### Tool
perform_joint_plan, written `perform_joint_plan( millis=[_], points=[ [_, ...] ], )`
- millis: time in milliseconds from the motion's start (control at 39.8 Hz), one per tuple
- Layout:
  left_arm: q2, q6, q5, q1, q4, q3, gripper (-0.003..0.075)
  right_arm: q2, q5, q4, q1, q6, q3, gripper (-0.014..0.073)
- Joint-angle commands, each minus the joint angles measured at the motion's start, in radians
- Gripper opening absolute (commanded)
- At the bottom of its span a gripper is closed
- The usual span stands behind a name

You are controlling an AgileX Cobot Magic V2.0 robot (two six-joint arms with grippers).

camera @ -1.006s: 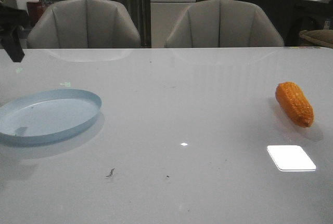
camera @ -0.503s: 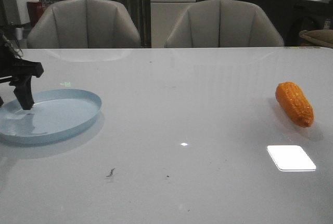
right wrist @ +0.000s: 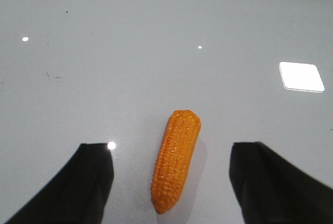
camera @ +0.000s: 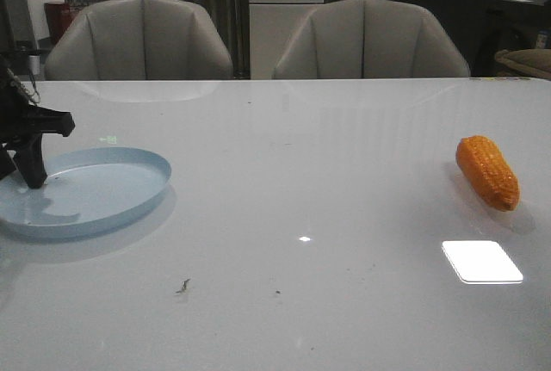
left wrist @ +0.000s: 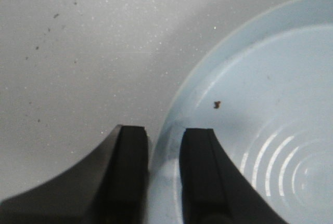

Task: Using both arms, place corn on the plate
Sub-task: 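Lower the left gripper onto the rim of the light blue plate, then grip the plate rim, lift and carry it toward the table center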

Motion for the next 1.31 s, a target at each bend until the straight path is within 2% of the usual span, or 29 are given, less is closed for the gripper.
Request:
perform_joint_plan(
  millis=[0, 101, 251, 503, 654, 930, 1006, 1282],
  points=[
    [-0.037, -0.003, -0.039, 0.003, -0.011, -0.032, 0.0135, -0.012, -0.078, 0.003, -0.004, -0.006, -0.036, 0.0580],
    [-0.033, -0.003, -0.043, 0.003, -0.011, -0.033, 0.0092, -0.012, -0.076, 0.003, -0.004, -0.006, -0.036, 0.0580],
    [-0.033, -0.003, -0.035, 0.003, -0.011, -0.061, 0.0094, -0.012, -0.075, 0.003, -0.004, -0.006, -0.036, 0.0580],
    [-0.033, -0.003, 0.129, 0.003, -0.054, -0.235, 0.0094, -0.012, -0.075, 0.003, -0.004, -0.006, -0.036, 0.0580],
    [-0.033, -0.003, 0.207, 0.003, -0.185, -0.355, 0.0094, -0.012, -0.075, 0.003, -0.004, -0.006, -0.036, 0.0580],
    [-0.031, -0.003, 0.205, 0.001, -0.661, -0.425, 0.0094, -0.012, -0.060, 0.003, -0.004, -0.006, -0.036, 0.0580],
    [-0.027, -0.003, 0.205, -0.006, -0.740, -0.425, 0.0094, -0.012, -0.054, 0.003, -0.004, -0.006, -0.036, 0.0580],
    [0.015, -0.003, 0.207, -0.126, -0.736, -0.425, 0.0094, -0.008, -0.042, 0.003, -0.004, -0.006, -0.036, 0.0580]
  ],
)
